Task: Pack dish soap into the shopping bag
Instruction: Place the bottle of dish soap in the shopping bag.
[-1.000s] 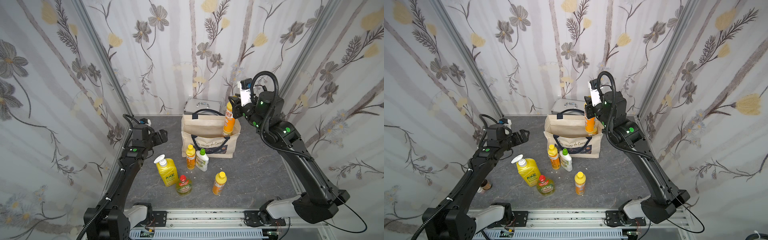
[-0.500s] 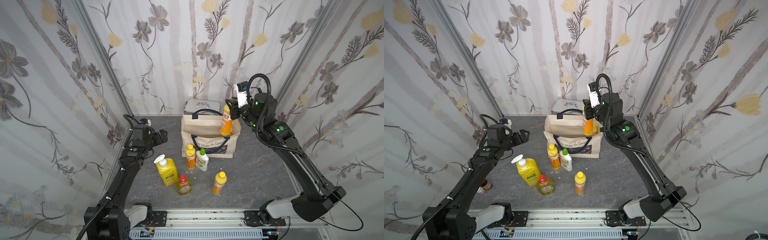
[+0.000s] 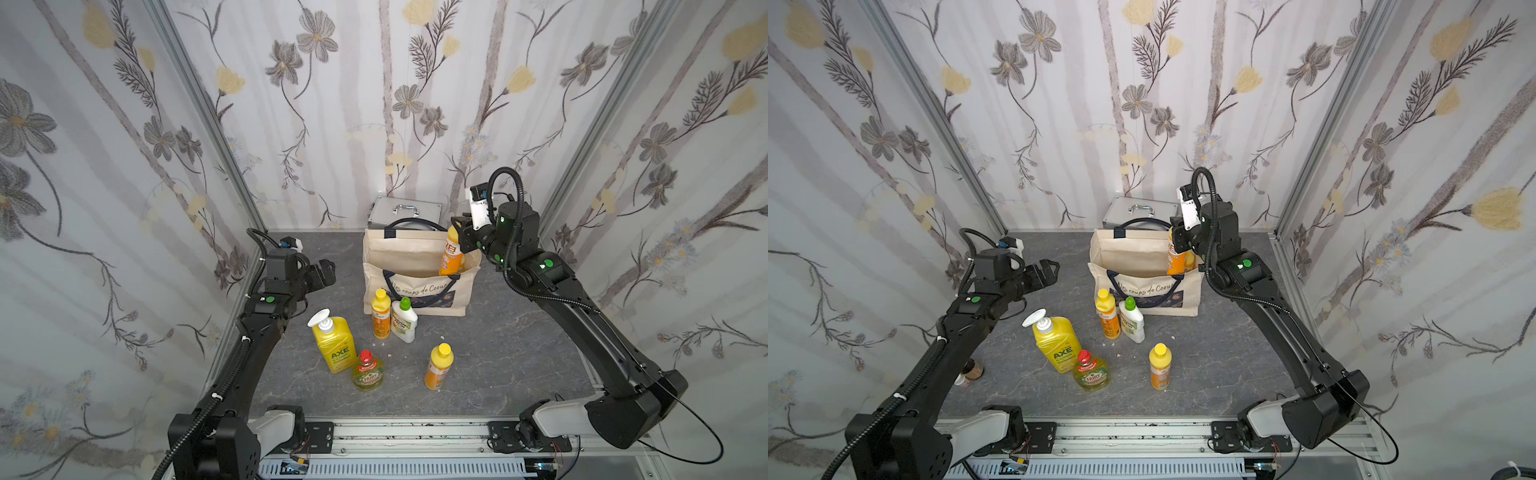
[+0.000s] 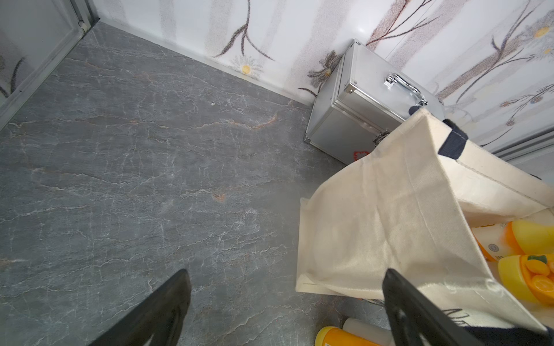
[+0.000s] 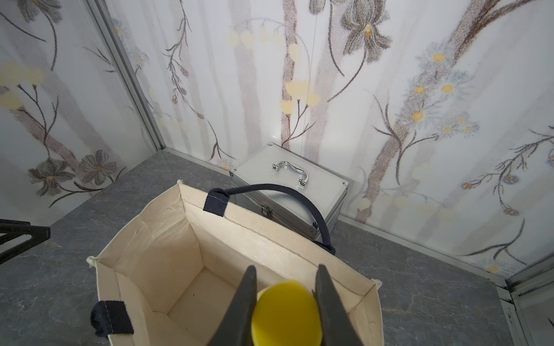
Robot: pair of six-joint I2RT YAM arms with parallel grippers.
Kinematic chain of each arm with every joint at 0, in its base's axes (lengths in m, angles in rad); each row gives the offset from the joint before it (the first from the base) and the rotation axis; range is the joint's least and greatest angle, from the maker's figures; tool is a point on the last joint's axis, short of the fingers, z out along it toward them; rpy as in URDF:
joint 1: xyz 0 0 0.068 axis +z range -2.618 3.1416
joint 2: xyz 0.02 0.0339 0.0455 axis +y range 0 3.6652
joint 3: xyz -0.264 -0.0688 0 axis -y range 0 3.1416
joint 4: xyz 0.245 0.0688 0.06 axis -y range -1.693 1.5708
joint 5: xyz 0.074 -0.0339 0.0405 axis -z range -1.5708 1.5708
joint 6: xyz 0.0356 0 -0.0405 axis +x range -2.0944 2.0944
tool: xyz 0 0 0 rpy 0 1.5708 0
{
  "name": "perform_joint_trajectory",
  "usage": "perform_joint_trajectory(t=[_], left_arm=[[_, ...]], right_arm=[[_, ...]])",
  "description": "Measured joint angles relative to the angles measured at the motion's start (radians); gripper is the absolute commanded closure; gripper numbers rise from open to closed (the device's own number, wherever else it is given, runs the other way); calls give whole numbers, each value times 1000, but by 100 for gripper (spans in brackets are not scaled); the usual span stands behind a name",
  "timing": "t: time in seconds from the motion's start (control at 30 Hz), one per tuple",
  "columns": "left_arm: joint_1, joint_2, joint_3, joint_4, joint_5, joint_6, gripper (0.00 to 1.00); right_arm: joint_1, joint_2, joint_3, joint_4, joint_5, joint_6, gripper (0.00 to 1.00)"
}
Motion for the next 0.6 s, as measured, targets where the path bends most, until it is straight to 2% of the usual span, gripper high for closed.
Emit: perform_joint_trajectory(t=[0.6], left_arm=[[-1, 3, 0, 0, -3, 1, 0]], right_arm=[[-13, -19, -160, 41, 64, 4, 100]])
